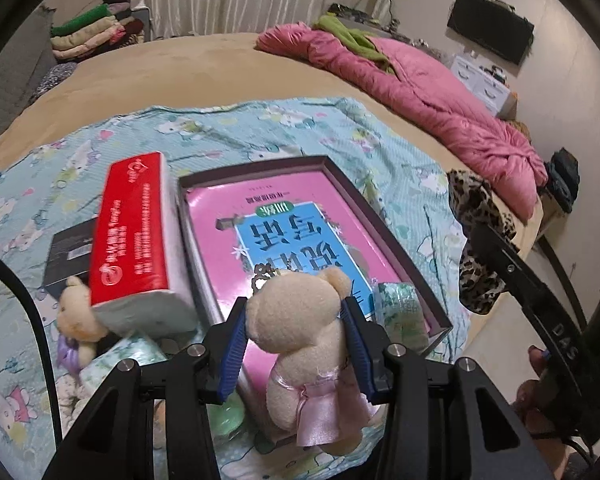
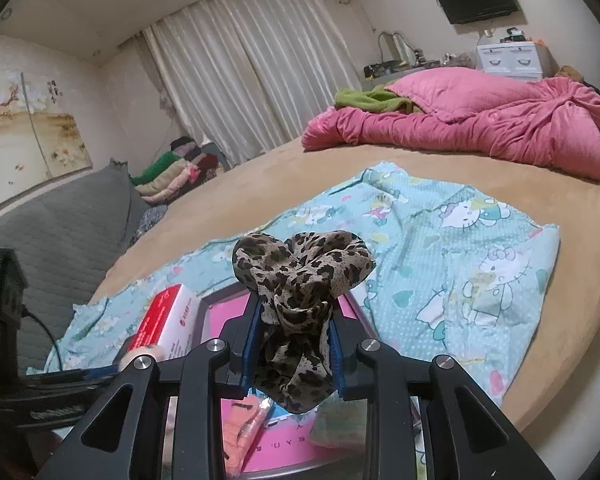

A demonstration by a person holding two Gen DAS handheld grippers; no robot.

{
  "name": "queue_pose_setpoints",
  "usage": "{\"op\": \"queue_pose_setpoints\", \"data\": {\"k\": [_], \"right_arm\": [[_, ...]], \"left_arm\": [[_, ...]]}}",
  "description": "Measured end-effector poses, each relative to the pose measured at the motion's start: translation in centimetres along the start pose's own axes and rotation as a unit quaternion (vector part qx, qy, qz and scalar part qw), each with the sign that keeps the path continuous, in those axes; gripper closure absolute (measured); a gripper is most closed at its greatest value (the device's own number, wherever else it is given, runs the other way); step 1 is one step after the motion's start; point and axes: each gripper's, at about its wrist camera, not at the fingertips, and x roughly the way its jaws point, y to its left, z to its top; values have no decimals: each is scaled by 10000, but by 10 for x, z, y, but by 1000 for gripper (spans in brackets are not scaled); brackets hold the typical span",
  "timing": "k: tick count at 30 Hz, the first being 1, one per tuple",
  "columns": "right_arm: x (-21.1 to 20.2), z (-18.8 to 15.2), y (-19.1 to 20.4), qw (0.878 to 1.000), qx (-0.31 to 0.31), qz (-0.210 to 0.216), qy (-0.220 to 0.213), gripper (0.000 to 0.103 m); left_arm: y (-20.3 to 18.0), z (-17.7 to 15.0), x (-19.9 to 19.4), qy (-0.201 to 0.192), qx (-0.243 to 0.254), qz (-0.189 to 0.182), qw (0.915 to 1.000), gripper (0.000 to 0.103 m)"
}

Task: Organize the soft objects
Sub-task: 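Lower the teddy bear with the left tool while the right brings the leopard plush over the tray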

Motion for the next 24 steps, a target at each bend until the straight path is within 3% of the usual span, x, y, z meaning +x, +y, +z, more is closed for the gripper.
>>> {"op": "queue_pose_setpoints", "data": {"k": [8, 24], "right_arm": [[14, -8, 6, 9994, -159, 37, 293, 73], [44, -27, 22, 9925, -580, 132, 1068, 72]], "left_arm": [[3, -5, 33, 330, 59, 121, 9994, 57], [7, -12, 51, 522, 132, 142, 9985, 56]]}}
